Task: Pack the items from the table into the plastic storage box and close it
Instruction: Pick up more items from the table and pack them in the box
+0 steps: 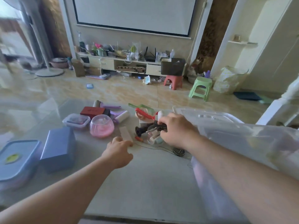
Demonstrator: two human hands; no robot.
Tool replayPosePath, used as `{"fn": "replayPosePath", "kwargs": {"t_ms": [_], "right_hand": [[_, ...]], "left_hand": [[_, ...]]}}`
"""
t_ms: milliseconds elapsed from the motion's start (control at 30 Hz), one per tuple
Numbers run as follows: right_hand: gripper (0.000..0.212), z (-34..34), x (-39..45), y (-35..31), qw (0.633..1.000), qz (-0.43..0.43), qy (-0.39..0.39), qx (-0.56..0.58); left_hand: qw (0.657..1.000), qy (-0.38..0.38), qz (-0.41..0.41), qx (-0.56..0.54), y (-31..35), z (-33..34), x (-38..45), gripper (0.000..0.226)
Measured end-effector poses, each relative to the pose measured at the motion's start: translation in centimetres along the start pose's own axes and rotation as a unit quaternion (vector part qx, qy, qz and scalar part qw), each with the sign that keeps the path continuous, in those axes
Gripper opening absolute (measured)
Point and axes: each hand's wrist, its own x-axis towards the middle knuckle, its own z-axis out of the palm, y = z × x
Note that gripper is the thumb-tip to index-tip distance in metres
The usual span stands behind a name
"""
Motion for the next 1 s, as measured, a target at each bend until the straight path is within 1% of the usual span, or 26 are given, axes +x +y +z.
{"fn": "replayPosePath", "kwargs": {"t_ms": [67, 167, 233, 333, 400, 467, 500, 567, 667, 700, 733, 800, 833, 967, 1000], "right_hand": [[0.04, 2.2, 2.6, 0.1, 0.998, 0.045, -0.028, -0.027], [0.066, 5.7, 6.5, 1.4, 0.989, 0.133, -0.065, -0.016], [0.08, 7.6, 8.8, 2.4, 0.982, 0.177, -0.067, -0.004], [0.085, 10.1, 11.4, 3.8, 0.98, 0.185, -0.069, 0.009], [0.089, 11.6, 12.4, 4.3, 0.981, 0.171, -0.085, 0.029], [0.095, 12.9, 12.8, 4.7, 0.98, 0.171, -0.094, 0.043], [0.096, 13.5, 12.8, 4.7, 0.979, 0.173, -0.094, 0.042], [0.088, 14.1, 12.4, 4.5, 0.982, 0.171, -0.078, 0.028], [0.062, 14.6, 10.9, 4.0, 0.987, 0.153, -0.029, 0.028], [0.054, 14.8, 10.3, 3.8, 0.989, 0.141, -0.022, 0.025], [0.048, 14.9, 9.6, 3.6, 0.991, 0.131, -0.019, 0.019], [0.041, 15.0, 8.4, 3.4, 0.993, 0.115, -0.019, 0.006], [0.041, 14.9, 7.8, 3.3, 0.994, 0.11, -0.02, 0.002], [0.055, 13.0, 5.4, 2.5, 0.997, 0.073, -0.004, 0.01], [0.056, 12.0, 4.8, 2.1, 0.998, 0.06, -0.002, 0.012]], "left_hand": [[1.0, -0.001, -0.001, -0.014, -0.9, 0.4, 1.6, 0.062], [0.999, 0.027, 0.008, -0.03, -1.2, 0.9, 4.5, 0.067], [0.998, 0.052, 0.01, -0.04, -1.2, 1.5, 6.5, 0.07], [0.997, 0.069, 0.02, 0.0, -1.2, 2.9, 9.3, 0.079], [0.998, 0.044, 0.004, 0.038, -1.2, 3.9, 10.6, 0.085], [0.997, 0.009, -0.023, 0.074, -1.2, 4.8, 11.4, 0.083], [0.995, 0.004, -0.028, 0.092, -1.2, 5.0, 11.6, 0.08], [0.993, 0.024, -0.024, 0.116, -1.3, 4.7, 11.8, 0.067], [0.992, 0.057, 0.0, 0.113, -1.7, 3.7, 11.4, 0.043], [0.991, 0.055, 0.007, 0.118, -1.8, 3.5, 10.9, 0.037], [0.992, 0.049, 0.012, 0.12, -2.0, 3.3, 10.3, 0.036], [0.994, 0.036, 0.012, 0.103, -2.4, 3.2, 8.8, 0.046], [0.995, 0.031, 0.01, 0.089, -2.7, 3.0, 8.0, 0.054], [0.999, 0.029, 0.01, 0.035, -3.5, 1.0, 5.5, 0.096], [0.999, 0.03, 0.017, 0.024, -3.5, 0.3, 4.8, 0.102]]}}
